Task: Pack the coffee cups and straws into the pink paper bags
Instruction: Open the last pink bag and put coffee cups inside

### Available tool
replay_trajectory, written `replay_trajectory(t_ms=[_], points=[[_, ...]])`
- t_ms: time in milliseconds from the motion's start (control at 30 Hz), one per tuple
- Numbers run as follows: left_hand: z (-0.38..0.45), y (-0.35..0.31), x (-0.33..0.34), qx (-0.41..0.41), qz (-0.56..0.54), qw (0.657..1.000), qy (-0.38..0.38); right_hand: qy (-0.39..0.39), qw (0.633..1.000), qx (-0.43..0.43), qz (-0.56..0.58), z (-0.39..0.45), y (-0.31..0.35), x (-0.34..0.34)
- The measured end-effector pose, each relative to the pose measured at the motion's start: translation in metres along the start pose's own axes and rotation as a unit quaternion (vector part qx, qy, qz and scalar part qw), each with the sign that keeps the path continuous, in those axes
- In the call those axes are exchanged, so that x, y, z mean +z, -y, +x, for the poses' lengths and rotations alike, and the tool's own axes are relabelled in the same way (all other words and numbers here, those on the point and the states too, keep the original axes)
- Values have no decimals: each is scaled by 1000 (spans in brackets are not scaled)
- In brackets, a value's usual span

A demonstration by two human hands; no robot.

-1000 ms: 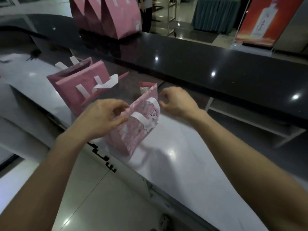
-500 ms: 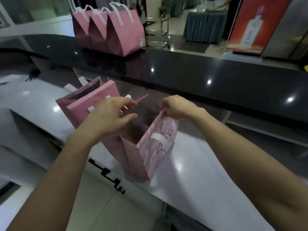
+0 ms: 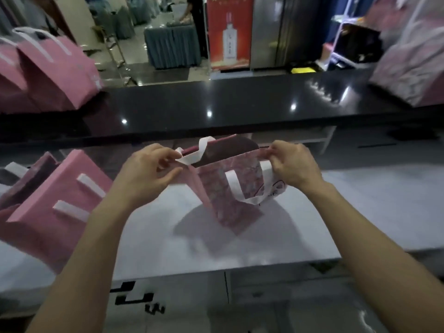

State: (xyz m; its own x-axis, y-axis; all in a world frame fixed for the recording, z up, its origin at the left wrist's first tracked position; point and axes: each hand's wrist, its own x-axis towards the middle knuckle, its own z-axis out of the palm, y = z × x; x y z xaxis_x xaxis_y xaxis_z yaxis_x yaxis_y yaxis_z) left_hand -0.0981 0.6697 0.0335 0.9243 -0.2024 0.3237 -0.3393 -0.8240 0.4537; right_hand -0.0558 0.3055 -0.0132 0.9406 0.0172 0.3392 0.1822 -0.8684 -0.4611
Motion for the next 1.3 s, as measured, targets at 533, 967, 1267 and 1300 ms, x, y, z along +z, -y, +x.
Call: replay_trajectory(t_ms=[533,967,1267,1300], points=[[104,-296,287,118,-22,974,193,-214,965,141,-64,-125,-327,-220],[196,-457,415,139,-49,964,223,-218,953,181,-105,-118,-526,-308],[307,-525,488,142,-116,964,191,-196,956,193,-98,-45,-654,-346],[317,-533,493,141,-117,965,189,-199,955,194,-103,-38,-667,-350]])
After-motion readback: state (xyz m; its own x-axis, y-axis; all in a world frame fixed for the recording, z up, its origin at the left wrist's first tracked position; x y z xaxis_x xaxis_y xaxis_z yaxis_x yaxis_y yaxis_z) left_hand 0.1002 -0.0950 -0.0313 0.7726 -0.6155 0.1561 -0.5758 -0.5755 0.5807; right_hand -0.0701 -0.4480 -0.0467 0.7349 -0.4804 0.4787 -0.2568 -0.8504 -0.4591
